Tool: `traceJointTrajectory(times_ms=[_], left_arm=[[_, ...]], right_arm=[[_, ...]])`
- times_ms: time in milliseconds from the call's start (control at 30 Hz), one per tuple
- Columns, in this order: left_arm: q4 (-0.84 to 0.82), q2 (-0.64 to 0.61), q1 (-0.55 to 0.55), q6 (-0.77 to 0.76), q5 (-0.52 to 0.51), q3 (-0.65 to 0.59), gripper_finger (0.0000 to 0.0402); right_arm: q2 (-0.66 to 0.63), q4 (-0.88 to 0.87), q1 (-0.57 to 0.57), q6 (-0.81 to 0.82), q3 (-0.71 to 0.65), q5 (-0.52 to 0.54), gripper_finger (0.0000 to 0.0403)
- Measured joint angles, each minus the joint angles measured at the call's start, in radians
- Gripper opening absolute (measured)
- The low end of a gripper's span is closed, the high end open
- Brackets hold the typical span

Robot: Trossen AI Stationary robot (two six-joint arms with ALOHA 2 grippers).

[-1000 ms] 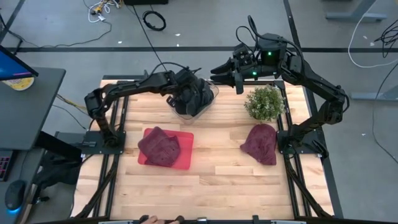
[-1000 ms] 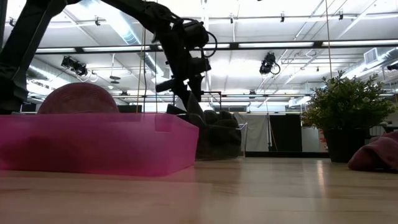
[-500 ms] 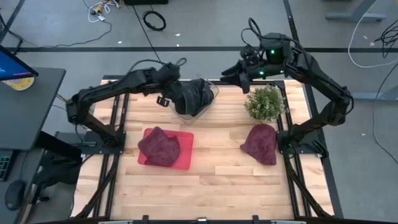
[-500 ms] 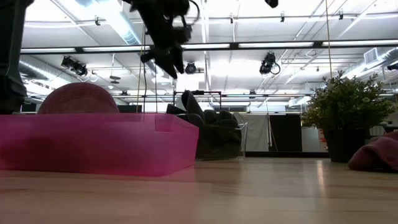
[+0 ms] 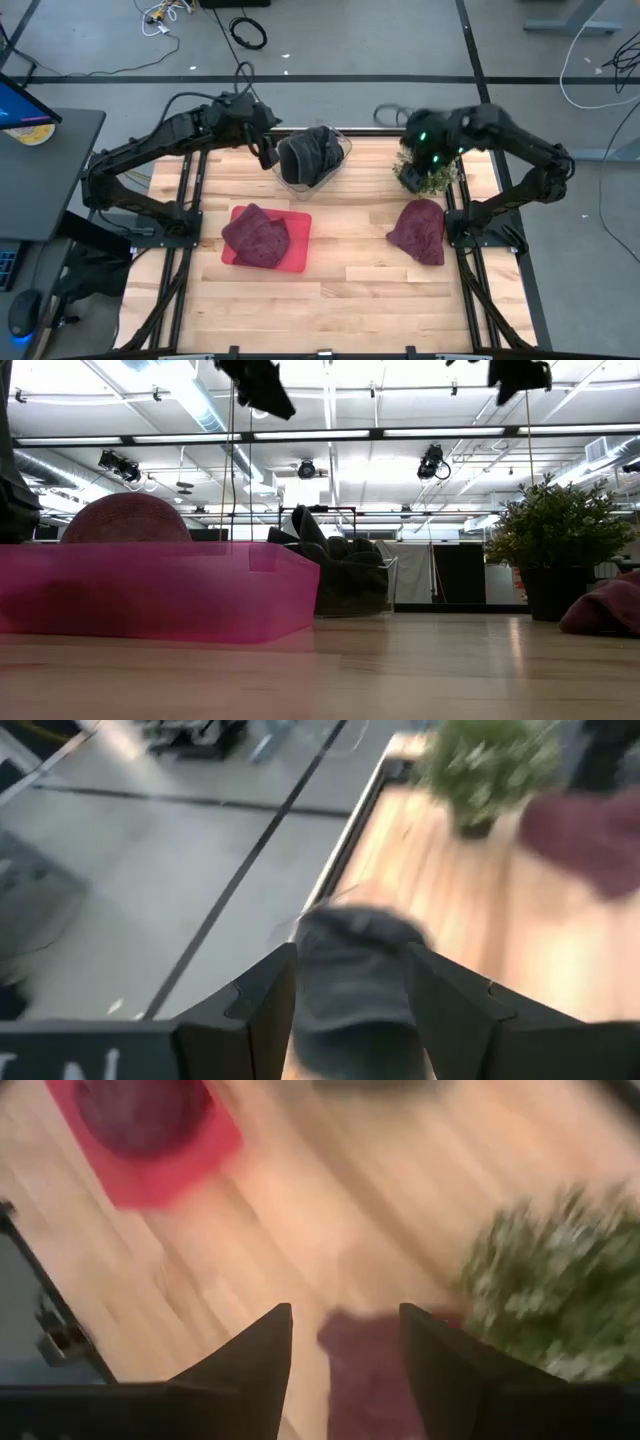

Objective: Pick & Place hat
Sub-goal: Put the red cap into the red bin

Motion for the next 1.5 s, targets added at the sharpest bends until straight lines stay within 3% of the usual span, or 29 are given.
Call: traceJointTrajectory(times_ms=[133,333,500,633,967,1300,1400,1500], left_arm=[[0.031,0.001,-0.034,0.033,0.044,0.0,0.0188],[0.028,0.009,-0.059,0.049,0.021,0.0,0.0188],[0.028,0.009,-0.059,0.05,0.021,0.0,0.0188],[0.028,0.009,-0.059,0.052,0.021,0.0,0.0188],[0.029,0.009,-0.059,0.04,0.021,0.0,0.0188],[0.03,0.009,-0.059,0.014,0.021,0.0,0.0188],[0.03,0.009,-0.059,0.012,0.021,0.0,0.0188],[0.031,0.009,-0.059,0.008,0.021,0.0,0.0188]], right_arm=[[-0.016,-0.002,0.096,0.046,-0.187,-0.015,0.0202],[-0.023,0.024,0.24,0.156,-0.501,-0.094,0.0274],[-0.023,0.155,0.326,0.291,-0.724,-0.142,0.0333],[-0.023,0.27,0.37,0.432,-0.851,-0.12,0.035],[-0.023,0.514,0.457,0.747,-1.074,-0.086,0.0327],[-0.028,0.747,0.481,0.896,-1.237,-0.078,0.03],[-0.026,0.737,0.481,0.885,-1.238,-0.061,0.0272],[-0.025,0.724,0.481,0.853,-1.236,-0.056,0.0212]])
